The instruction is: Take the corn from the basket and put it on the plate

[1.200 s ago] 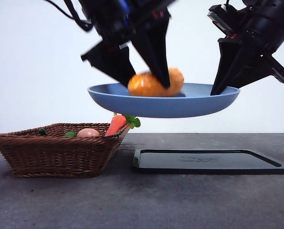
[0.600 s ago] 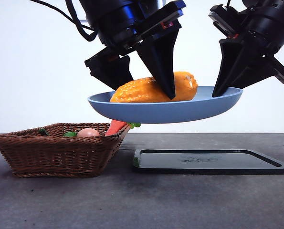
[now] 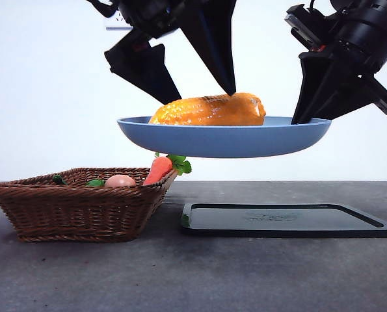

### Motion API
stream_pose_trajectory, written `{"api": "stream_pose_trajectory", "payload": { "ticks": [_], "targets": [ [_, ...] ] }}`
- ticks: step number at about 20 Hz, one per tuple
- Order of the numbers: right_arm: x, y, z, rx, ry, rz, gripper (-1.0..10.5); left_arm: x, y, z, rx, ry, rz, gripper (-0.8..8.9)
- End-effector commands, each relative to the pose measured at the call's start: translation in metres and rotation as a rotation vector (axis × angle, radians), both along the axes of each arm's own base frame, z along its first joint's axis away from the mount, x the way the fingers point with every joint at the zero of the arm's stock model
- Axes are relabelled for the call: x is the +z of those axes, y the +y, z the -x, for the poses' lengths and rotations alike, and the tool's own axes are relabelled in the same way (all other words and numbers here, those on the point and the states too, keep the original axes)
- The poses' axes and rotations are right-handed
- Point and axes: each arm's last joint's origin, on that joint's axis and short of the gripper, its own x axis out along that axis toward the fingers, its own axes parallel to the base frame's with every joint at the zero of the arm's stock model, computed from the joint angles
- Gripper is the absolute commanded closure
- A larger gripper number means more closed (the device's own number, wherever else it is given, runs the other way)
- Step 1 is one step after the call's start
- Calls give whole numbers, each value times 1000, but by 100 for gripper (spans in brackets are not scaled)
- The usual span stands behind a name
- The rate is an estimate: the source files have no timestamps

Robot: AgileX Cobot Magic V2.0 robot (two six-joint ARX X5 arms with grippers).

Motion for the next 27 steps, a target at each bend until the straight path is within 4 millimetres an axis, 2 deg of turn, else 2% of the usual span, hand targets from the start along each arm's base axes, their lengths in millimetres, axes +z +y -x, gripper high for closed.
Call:
{"api": "stream_pose_trajectory", "payload": {
  "ticks": [1,7,10,13,21,27],
  "targets": [
    [4,2,-4,0,-4,-13,944,24,0,4,-22,-54,41,420],
    [0,-19,-14,-84,0,-12,944,75,18,19,-23,-144,134,422],
    [-7,-38,-26,-155,8,-9,944,97,32,31,-21,-201,199,422],
    [-21,-54,-43,-217,4,-11,944,112,45,43,-18,-238,243,422],
    [-81,-76,-85,-313,54,-38,944,132,67,62,3,-272,317,422],
    [-98,-81,-96,-346,52,-55,944,131,69,64,18,-247,312,422]
  ]
}}
